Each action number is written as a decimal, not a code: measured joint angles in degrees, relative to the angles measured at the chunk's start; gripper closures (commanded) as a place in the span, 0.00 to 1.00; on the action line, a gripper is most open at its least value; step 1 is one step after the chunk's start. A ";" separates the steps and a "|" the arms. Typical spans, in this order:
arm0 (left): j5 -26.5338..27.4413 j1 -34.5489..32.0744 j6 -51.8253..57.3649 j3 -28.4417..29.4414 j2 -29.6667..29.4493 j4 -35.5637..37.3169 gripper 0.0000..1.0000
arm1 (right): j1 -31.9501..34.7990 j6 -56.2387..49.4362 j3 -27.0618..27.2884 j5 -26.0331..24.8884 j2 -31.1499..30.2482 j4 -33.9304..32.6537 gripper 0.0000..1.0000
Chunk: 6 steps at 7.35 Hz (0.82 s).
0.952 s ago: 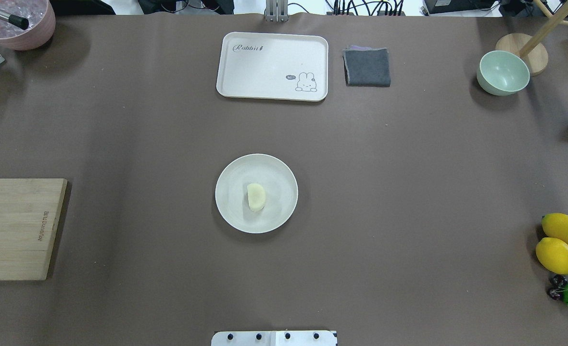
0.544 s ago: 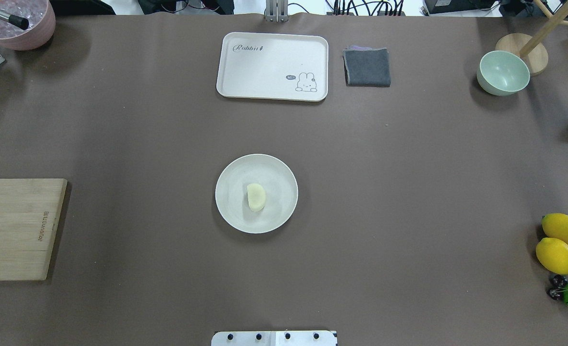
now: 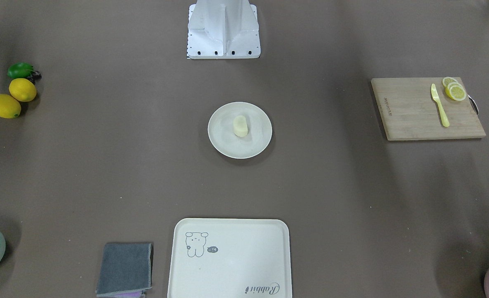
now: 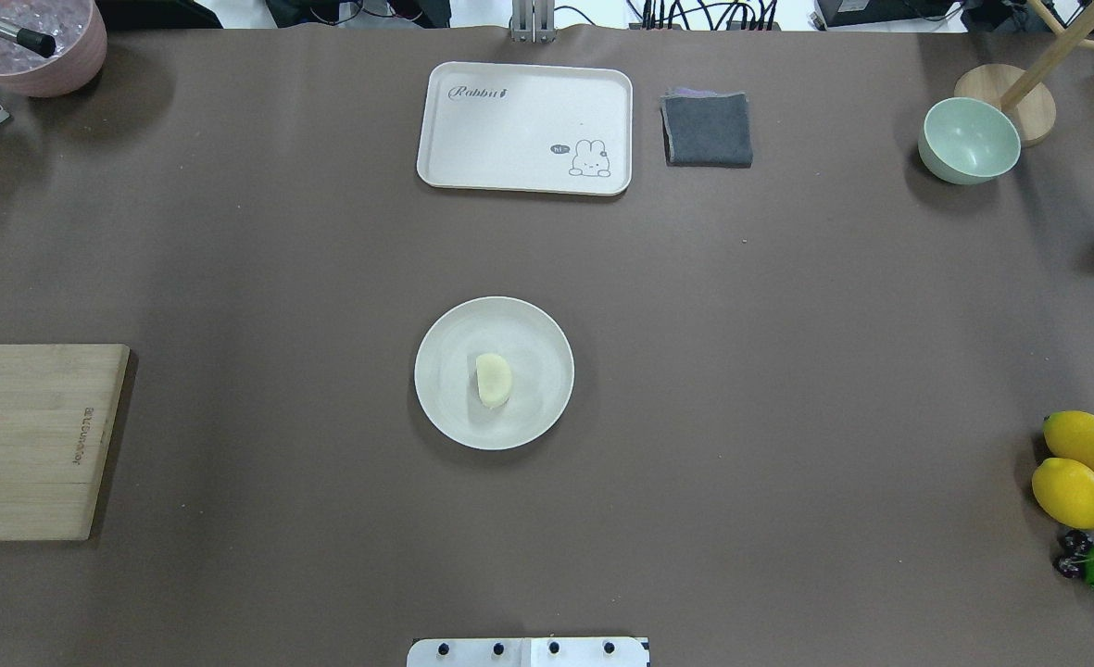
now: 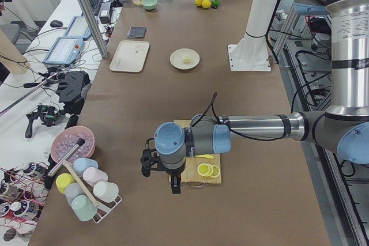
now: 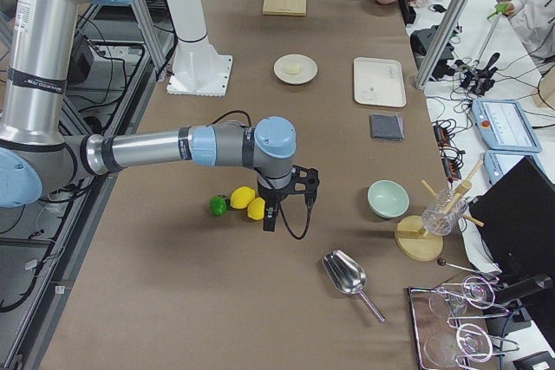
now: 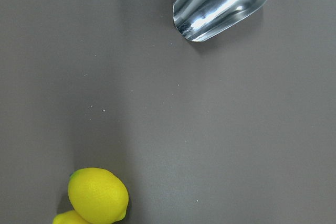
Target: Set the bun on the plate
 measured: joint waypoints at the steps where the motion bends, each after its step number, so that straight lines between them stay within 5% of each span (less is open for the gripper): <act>1: -0.03 0.00 0.08 -0.05 0.10 -0.06 0.03 | 0.00 0.02 0.00 0.00 0.00 0.00 0.00; 6: -0.21 0.00 0.03 -1.72 0.29 -0.08 0.03 | 0.00 0.15 -0.08 0.28 -0.03 -0.14 0.00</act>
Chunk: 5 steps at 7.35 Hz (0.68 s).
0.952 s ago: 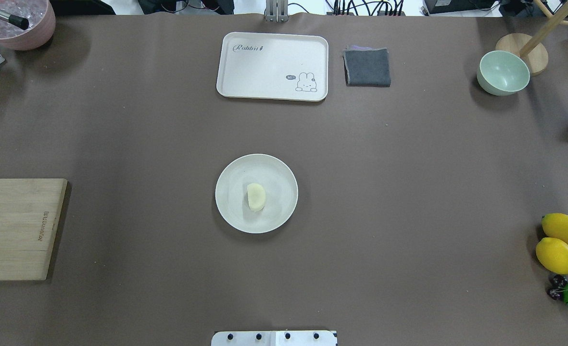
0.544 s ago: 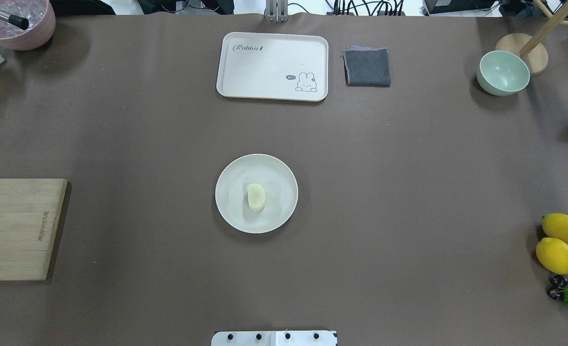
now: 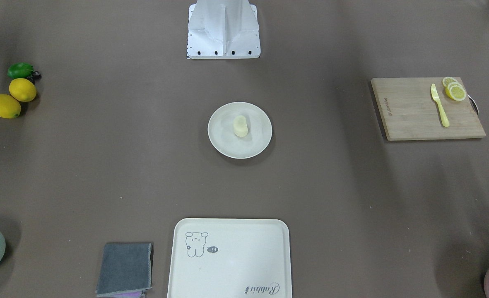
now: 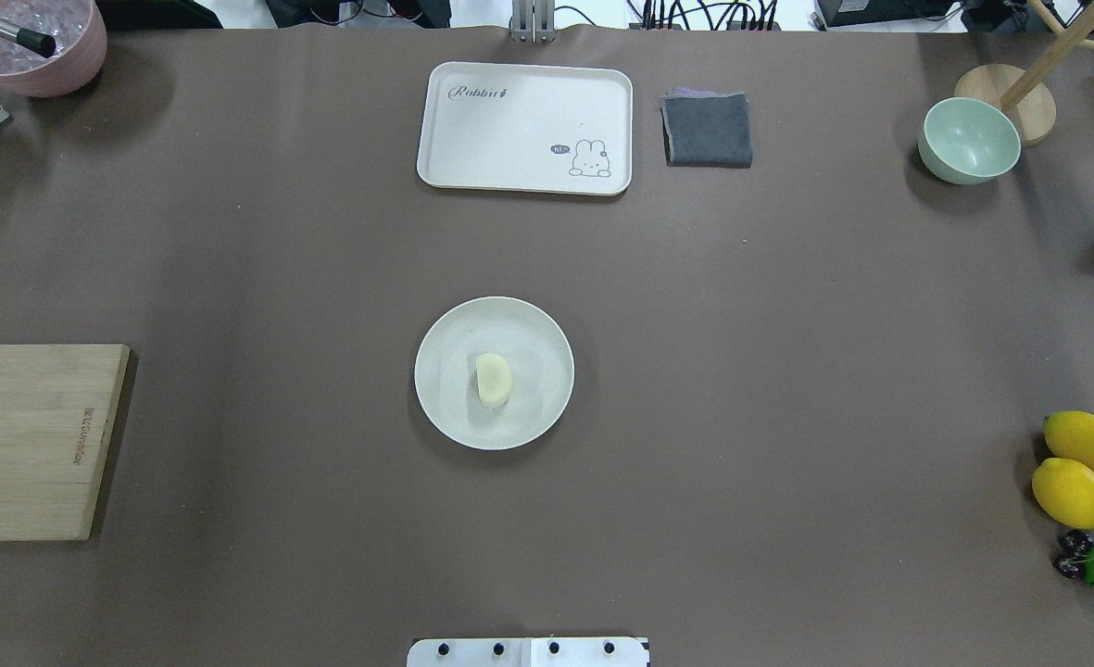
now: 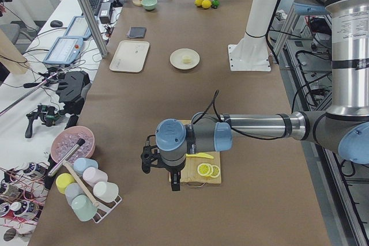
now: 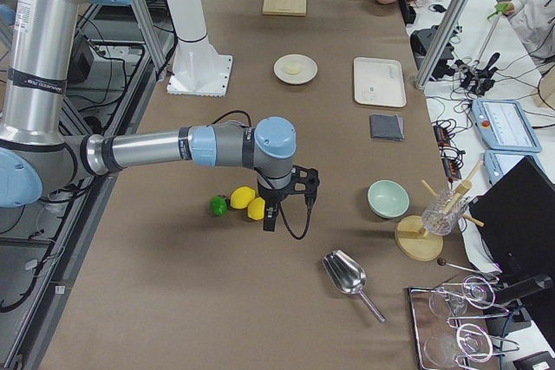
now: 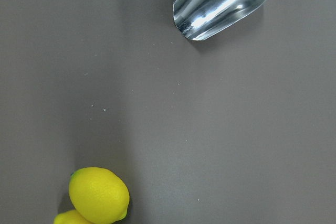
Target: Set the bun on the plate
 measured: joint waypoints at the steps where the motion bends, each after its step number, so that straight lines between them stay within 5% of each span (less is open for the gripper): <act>1: -0.01 0.00 -0.10 -0.46 0.03 0.04 0.03 | 0.00 0.06 -0.18 0.23 -0.24 -0.02 0.00; 5: -0.02 0.00 -0.22 -0.88 0.09 0.02 0.03 | 0.00 0.32 -2.03 5.60 -0.93 -0.03 0.00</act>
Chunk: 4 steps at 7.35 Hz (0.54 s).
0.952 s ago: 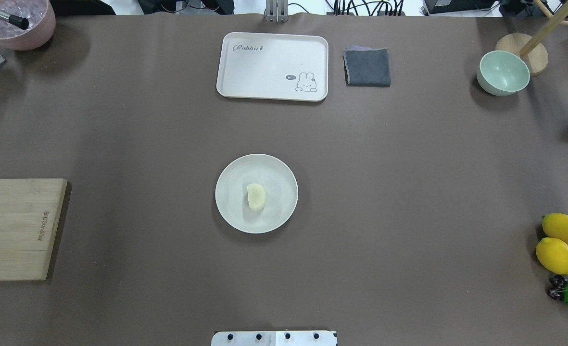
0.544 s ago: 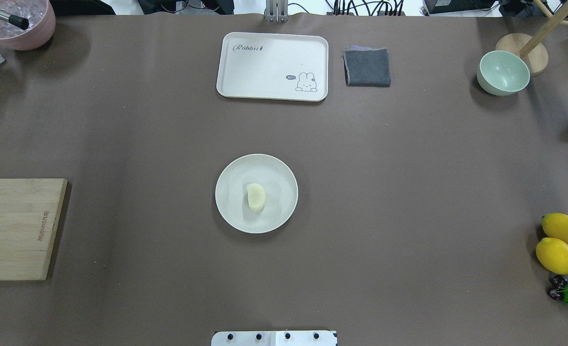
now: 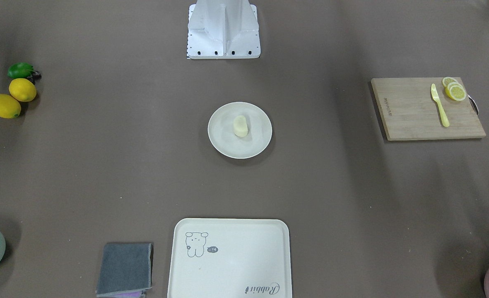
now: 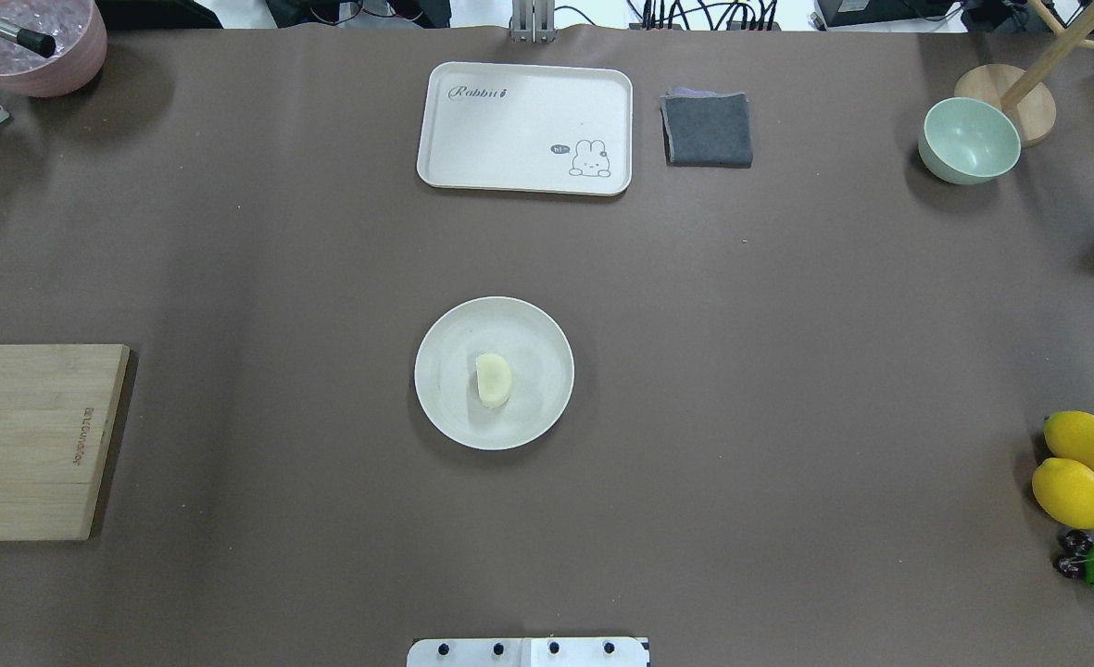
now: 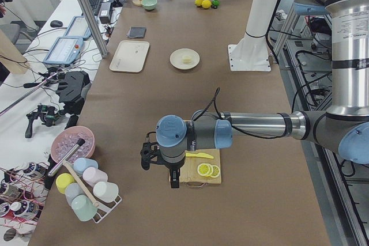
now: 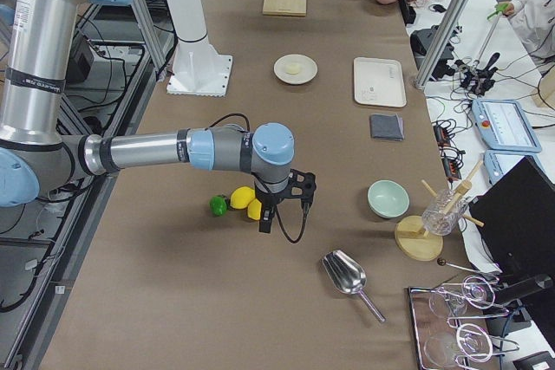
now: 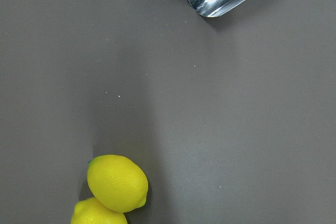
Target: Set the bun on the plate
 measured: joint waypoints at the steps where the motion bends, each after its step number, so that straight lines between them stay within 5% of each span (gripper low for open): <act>1: 0.00 0.00 -0.01 -0.02 0.00 0.00 0.03 | 0.00 -0.01 -0.23 0.25 -0.02 0.00 0.00; 4: 0.00 0.07 -0.01 -0.03 0.00 0.04 0.03 | 0.00 -0.10 -0.40 0.37 -0.02 0.00 0.00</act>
